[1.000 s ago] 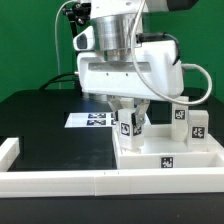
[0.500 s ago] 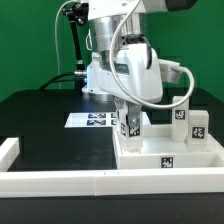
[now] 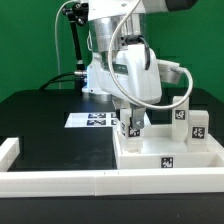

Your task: Assemble square table

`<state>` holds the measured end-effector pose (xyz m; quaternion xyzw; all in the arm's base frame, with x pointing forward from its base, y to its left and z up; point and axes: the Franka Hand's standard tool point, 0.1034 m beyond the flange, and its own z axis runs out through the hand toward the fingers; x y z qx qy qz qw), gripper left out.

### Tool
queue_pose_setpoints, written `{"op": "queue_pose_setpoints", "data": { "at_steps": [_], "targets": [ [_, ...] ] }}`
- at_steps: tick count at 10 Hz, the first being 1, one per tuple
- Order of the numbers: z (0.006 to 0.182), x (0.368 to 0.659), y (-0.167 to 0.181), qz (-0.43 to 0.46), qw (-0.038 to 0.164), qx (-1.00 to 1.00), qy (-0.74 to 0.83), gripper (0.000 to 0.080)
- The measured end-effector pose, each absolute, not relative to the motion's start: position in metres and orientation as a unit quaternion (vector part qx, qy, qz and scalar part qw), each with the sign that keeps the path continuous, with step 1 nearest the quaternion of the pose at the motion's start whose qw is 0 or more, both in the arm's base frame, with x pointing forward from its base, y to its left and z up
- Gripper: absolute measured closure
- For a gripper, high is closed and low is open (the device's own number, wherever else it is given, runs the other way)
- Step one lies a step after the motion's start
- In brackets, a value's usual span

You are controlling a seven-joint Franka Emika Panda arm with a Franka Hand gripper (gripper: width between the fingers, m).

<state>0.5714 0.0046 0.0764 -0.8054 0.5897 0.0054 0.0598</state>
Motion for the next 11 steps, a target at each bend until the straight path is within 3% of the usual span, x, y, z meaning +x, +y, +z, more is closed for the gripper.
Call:
{"op": "queue_pose_setpoints", "data": {
  "at_steps": [2,6,11],
  "targets": [
    [0.0768,0.5717,0.0055,-0.001,0.057,-0.865,0.499,0.0151],
    [0.0766,0.5716,0.0071,-0.01,0.054,-0.936,0.348,0.0151],
    [0.0755,0.5721,0.0105,-0.011,0.032,-0.99,0.138,0.0151]
  ]
}}
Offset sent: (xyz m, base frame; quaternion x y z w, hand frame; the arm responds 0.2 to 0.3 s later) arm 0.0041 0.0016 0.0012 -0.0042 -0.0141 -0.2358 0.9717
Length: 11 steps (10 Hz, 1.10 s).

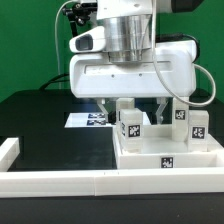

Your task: Assemble square table

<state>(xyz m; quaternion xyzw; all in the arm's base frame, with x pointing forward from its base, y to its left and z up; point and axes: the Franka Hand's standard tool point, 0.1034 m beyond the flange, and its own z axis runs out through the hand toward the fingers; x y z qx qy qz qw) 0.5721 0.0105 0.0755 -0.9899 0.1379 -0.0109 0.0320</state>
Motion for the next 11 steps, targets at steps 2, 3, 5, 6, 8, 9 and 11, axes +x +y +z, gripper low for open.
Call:
{"op": "queue_pose_setpoints", "data": {
  "at_steps": [2,3,5,6,8,9,11],
  "targets": [
    [0.0756,0.574,0.0065,-0.014,0.031,-0.997,0.067,0.0151],
    [0.0757,0.5742,0.0061,-0.015,0.03,-0.999,0.043,0.0151],
    [0.0754,0.5741,0.0058,-0.016,0.03,-0.999,0.031,0.0169],
    [0.0754,0.5741,0.0057,-0.016,0.03,-0.999,0.031,0.0342],
    [0.0754,0.5741,0.0056,-0.016,0.03,-0.999,0.031,0.0509],
    [0.0754,0.5741,0.0057,-0.016,0.03,-0.999,0.033,0.0509],
    [0.0754,0.5741,0.0054,-0.016,0.031,-0.999,0.043,0.0509]
  ]
}}
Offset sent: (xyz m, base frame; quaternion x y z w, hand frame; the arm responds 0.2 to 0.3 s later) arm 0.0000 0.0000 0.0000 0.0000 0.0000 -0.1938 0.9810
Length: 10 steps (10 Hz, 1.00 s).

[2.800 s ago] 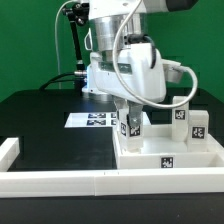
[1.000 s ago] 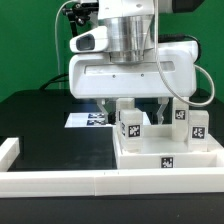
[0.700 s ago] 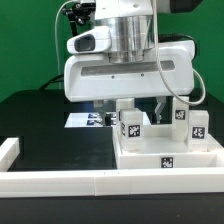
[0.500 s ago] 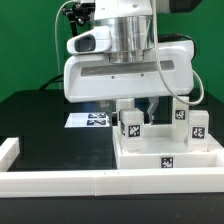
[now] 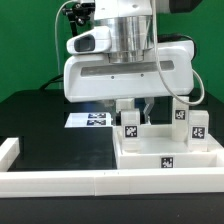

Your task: Assemble square table

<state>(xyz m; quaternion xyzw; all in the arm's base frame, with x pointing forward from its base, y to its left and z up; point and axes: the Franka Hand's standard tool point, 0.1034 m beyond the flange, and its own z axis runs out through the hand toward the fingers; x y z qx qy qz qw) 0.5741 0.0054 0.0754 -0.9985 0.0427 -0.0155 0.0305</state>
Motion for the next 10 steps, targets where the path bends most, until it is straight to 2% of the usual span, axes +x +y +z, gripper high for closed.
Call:
{"op": "queue_pose_setpoints", "data": {
  "at_steps": [7,10],
  "targets": [
    [0.0734,0.5709,0.0107,-0.002,0.034,-0.877,0.479,0.0508],
    [0.0733,0.5714,0.0119,0.002,0.033,-0.831,0.555,0.0508]
  ]
}}
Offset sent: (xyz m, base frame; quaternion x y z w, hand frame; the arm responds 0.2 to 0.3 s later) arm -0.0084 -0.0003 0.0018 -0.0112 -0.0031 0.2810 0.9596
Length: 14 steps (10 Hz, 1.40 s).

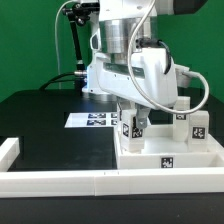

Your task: Assemble square table

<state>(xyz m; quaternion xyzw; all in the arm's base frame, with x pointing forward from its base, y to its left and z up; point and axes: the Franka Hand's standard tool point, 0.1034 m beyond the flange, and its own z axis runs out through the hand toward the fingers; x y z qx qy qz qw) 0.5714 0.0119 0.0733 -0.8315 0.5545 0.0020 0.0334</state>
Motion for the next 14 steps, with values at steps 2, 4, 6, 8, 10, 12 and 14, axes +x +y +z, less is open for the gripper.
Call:
{"op": "queue_pose_setpoints", "data": {
  "at_steps": [2,4,6,8,10,12,14],
  "targets": [
    [0.0731,0.5715,0.0134,0.005,0.037,-0.803,0.594,0.0508],
    [0.0735,0.572,0.0111,0.003,0.037,-0.831,0.555,0.02],
    [0.0738,0.5725,0.0074,-0.002,0.036,-0.886,0.463,0.016],
    [0.0736,0.5726,0.0081,-0.005,0.036,-0.919,0.392,0.0152],
    [0.0735,0.5726,0.0081,-0.008,0.033,-0.953,0.302,0.015],
    [0.0737,0.5733,0.0075,-0.009,0.03,-0.975,0.22,0.015],
    [0.0743,0.5739,0.0076,-0.009,0.025,-0.99,0.139,0.015]
  ]
}}
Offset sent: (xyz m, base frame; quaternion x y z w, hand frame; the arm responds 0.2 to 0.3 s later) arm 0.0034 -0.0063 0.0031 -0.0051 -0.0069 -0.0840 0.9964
